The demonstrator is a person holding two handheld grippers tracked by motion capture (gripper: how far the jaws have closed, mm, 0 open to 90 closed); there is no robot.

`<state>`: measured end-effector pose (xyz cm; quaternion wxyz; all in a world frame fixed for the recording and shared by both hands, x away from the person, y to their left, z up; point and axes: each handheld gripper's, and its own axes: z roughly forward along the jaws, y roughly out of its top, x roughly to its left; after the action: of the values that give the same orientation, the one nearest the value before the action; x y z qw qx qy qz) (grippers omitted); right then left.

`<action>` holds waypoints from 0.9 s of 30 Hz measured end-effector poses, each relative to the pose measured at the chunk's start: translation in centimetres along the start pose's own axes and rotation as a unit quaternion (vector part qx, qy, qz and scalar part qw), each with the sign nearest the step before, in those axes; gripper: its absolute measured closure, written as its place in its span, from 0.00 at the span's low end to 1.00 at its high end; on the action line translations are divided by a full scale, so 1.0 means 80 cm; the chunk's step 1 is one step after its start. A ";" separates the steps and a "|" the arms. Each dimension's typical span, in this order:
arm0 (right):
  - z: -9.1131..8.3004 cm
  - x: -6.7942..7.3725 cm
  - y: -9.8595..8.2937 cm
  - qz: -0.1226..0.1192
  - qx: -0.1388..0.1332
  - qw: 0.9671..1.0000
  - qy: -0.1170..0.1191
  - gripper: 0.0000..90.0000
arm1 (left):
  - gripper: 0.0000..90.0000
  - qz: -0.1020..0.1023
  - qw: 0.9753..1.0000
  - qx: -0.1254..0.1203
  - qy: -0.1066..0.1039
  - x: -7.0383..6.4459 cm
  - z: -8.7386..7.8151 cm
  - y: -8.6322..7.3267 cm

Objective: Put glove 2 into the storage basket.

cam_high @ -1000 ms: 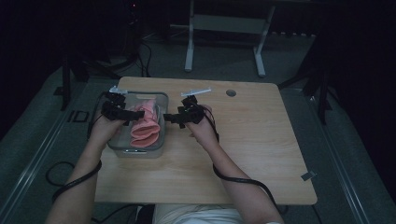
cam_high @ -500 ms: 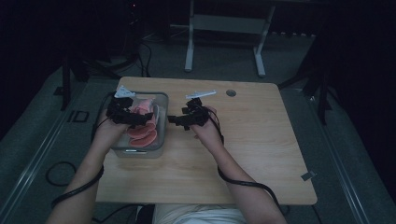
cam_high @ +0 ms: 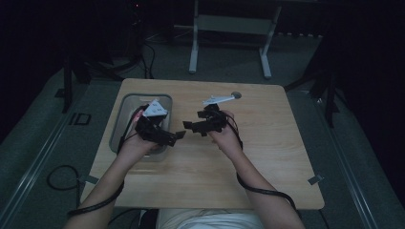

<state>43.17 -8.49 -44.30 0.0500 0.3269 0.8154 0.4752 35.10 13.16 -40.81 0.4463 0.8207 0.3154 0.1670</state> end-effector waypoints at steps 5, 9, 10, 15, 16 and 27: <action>-0.013 -0.005 -0.015 -0.013 0.002 1.000 -0.001 0.19 | 0.03 0.024 0.999 0.000 -0.026 -0.024 0.012 -0.003; -0.023 -0.012 -0.030 -0.015 0.001 1.000 0.000 0.19 | 0.03 0.035 0.998 -0.003 -0.051 -0.041 0.019 -0.005; -0.026 -0.014 -0.034 -0.016 0.002 1.000 0.000 0.19 | 0.03 0.037 0.998 0.000 -0.058 -0.045 0.021 -0.005; -0.037 -0.021 -0.051 -0.021 0.001 1.000 -0.004 0.19 | 0.03 0.049 0.995 -0.002 -0.086 -0.064 0.033 -0.012; -0.040 -0.022 -0.054 -0.021 -0.002 1.000 -0.004 0.19 | 0.03 0.051 0.995 -0.004 -0.089 -0.067 0.035 -0.014; -0.051 -0.036 -0.094 -0.036 0.010 0.999 -0.007 0.19 | 0.03 0.073 0.989 0.008 -0.128 -0.099 0.068 -0.031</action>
<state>40.17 -15.77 -48.83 0.0693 0.3009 0.8310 0.4627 31.34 5.43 -45.79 0.4631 0.8596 0.1962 0.0901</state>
